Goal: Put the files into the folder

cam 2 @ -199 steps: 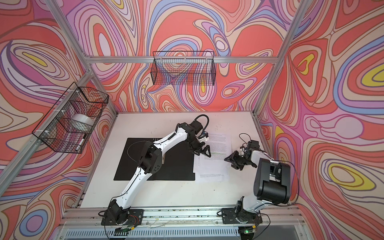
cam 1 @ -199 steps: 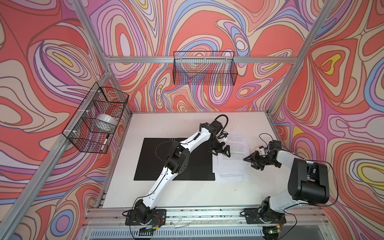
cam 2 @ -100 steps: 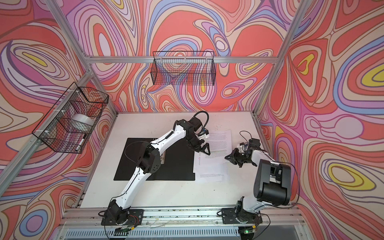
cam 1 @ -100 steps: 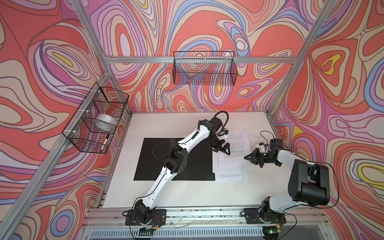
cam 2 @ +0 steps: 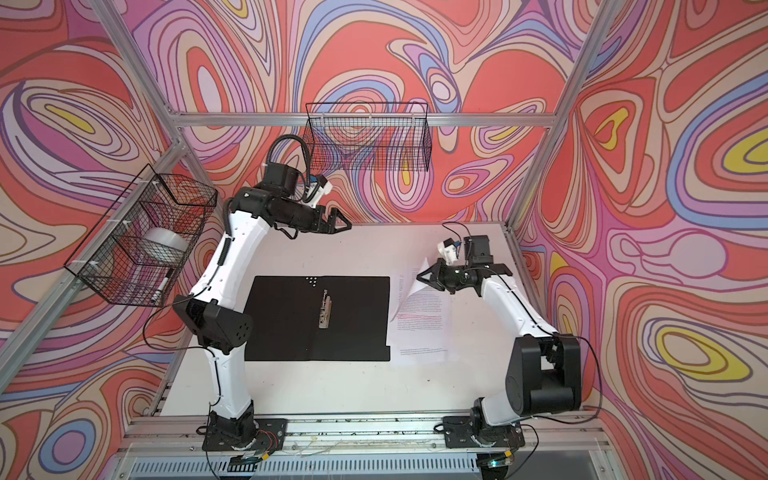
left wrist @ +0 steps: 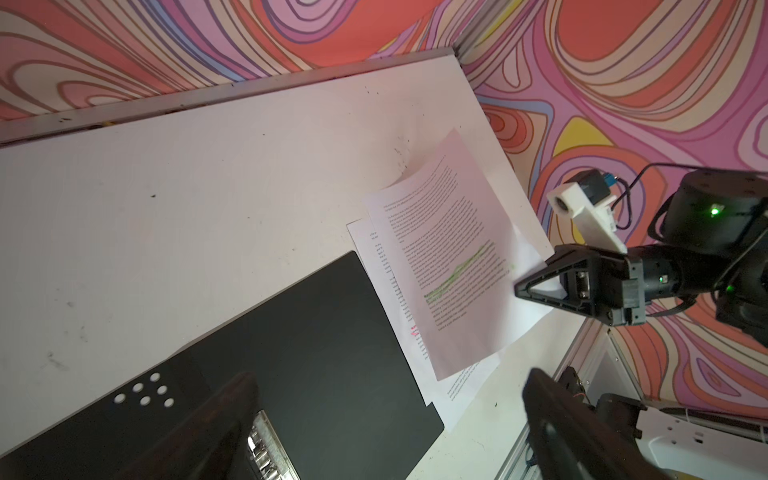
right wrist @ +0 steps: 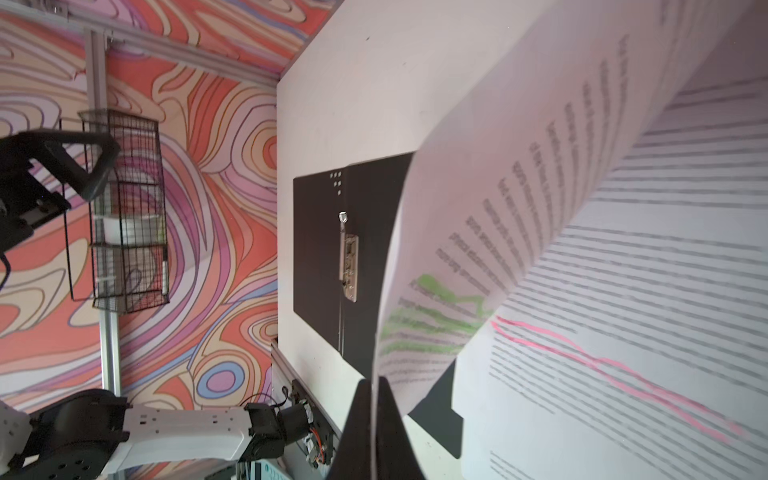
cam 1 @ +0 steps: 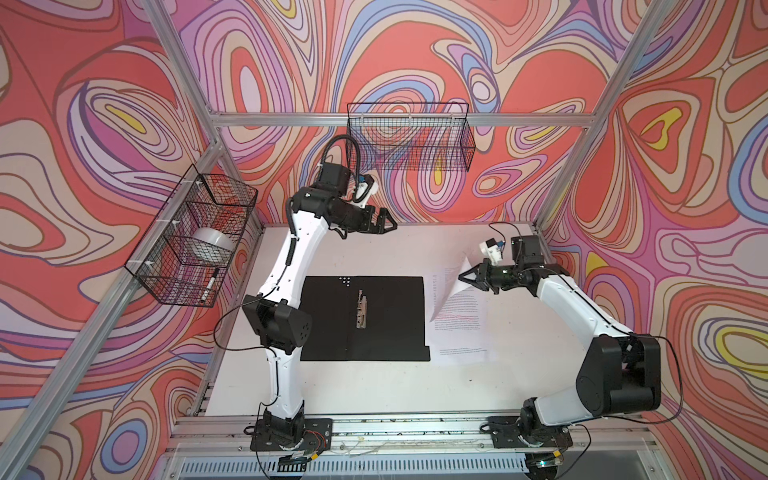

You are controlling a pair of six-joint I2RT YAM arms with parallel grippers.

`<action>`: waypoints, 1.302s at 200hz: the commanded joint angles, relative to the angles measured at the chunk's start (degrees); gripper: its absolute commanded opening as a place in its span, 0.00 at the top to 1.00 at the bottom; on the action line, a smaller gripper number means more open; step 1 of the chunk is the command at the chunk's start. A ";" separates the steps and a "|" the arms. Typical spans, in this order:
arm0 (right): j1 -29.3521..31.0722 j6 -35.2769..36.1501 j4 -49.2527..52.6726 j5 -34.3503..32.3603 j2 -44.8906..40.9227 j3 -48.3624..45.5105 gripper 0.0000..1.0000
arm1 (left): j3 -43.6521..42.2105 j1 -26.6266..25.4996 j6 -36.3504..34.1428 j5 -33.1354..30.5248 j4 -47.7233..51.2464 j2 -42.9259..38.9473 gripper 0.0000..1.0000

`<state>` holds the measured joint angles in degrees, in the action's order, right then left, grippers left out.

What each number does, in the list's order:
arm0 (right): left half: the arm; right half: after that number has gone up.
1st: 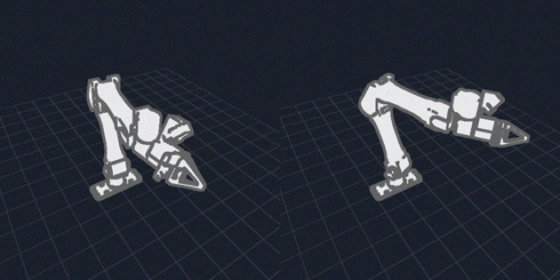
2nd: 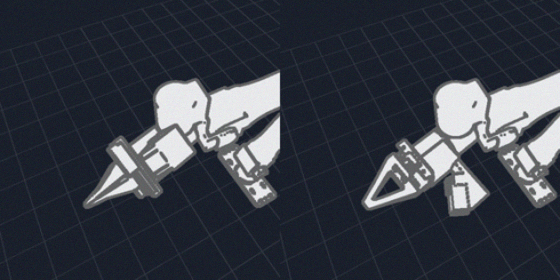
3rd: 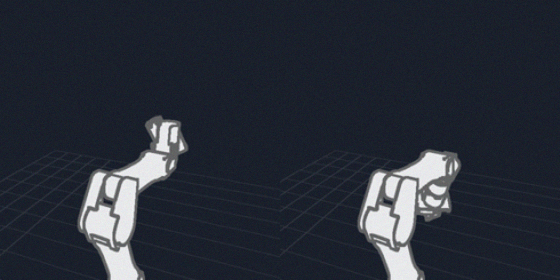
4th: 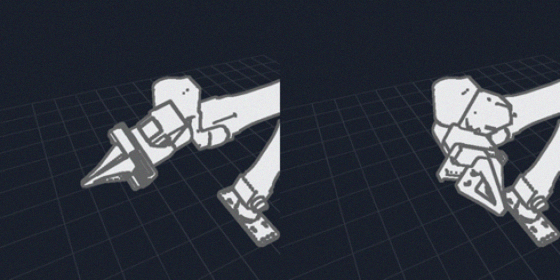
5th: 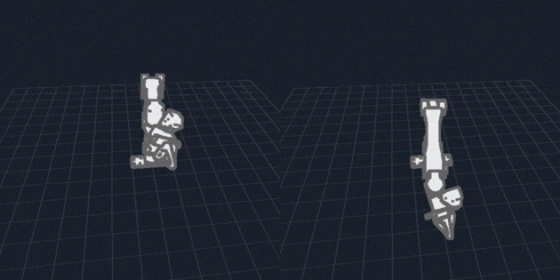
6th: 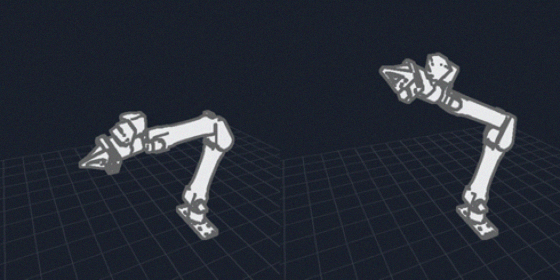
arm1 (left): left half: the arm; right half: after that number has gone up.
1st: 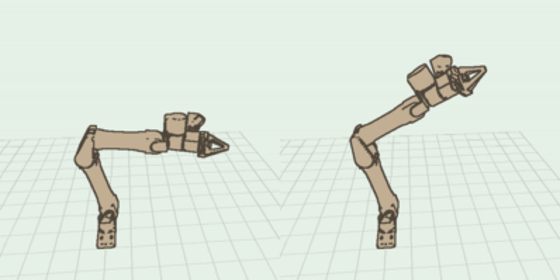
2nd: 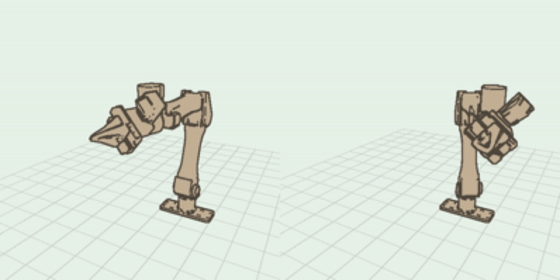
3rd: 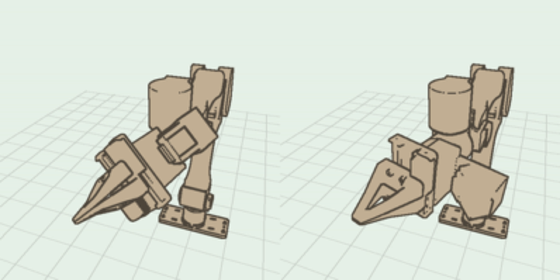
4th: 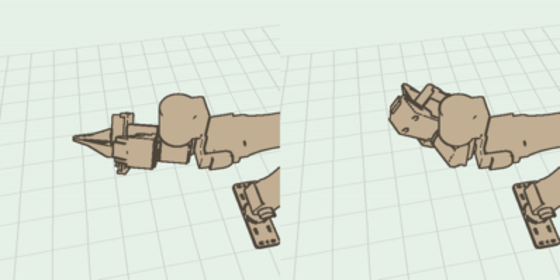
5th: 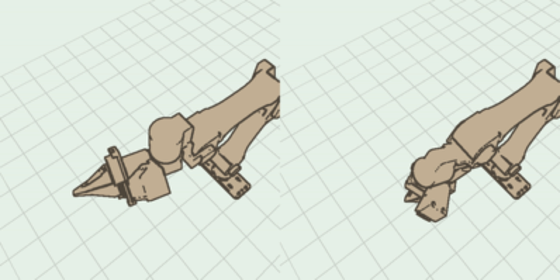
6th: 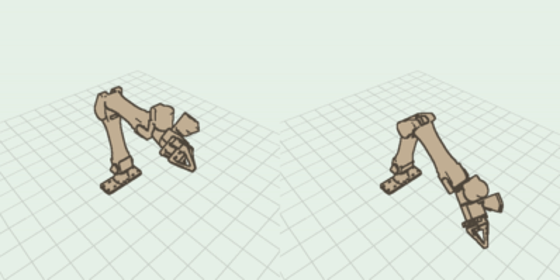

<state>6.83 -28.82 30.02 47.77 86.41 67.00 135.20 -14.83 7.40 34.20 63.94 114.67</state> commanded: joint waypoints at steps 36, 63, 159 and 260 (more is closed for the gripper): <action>12.92 -8.64 -3.29 -3.32 0.63 5.80 1.00 | -5.02 7.32 3.15 3.61 -1.11 -2.94 0.00; 17.02 -10.84 -5.02 -3.82 -0.94 8.23 1.00 | -4.33 8.13 2.93 3.99 -0.75 -2.96 0.00; 18.43 -21.87 -20.12 -12.01 -8.19 -13.75 1.00 | -5.20 8.33 3.96 5.61 -0.97 -2.11 0.00; 19.89 -24.40 -18.24 -25.43 -15.24 -22.71 1.00 | -6.47 8.33 3.44 6.38 -0.48 -0.34 0.00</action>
<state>26.35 -52.77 11.27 29.36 74.30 44.95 129.21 -6.48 10.76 39.13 62.94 113.16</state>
